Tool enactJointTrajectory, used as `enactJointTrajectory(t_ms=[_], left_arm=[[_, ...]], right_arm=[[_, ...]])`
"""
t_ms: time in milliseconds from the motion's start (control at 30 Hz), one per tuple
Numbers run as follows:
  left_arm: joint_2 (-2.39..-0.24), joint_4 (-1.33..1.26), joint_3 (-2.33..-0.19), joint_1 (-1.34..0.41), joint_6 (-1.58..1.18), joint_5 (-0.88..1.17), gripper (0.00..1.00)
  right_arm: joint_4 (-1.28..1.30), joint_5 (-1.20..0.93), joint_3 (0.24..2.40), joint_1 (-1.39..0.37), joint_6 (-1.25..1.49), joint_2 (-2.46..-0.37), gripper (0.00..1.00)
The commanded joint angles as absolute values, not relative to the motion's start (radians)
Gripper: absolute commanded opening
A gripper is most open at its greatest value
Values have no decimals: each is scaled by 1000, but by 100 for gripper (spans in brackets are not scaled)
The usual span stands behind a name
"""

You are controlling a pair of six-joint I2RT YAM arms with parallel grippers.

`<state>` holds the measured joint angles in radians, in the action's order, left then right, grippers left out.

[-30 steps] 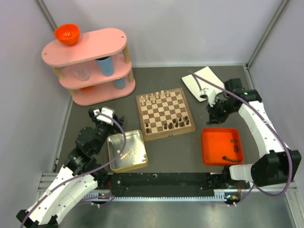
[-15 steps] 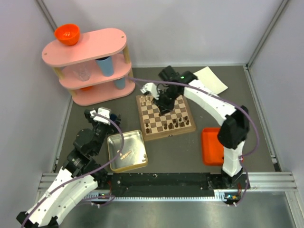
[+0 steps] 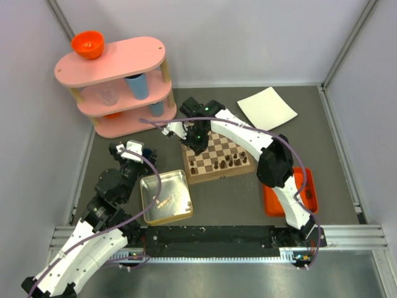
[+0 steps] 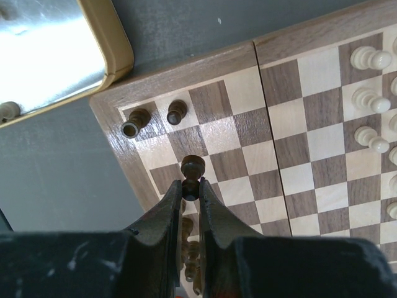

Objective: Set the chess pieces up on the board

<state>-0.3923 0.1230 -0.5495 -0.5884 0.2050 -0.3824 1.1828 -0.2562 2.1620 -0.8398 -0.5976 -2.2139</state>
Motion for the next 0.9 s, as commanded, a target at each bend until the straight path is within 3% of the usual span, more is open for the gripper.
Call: enactJointTrajectory(t_ms=[0, 867], left_arm=[[-387, 78, -554, -583, 206, -370, 99], [-371, 81, -558, -583, 202, -365, 99]], right_arm=[[1210, -213, 2212, -856, -584, -2244, 8], [1216, -156, 2186, -894, -597, -2345, 11]])
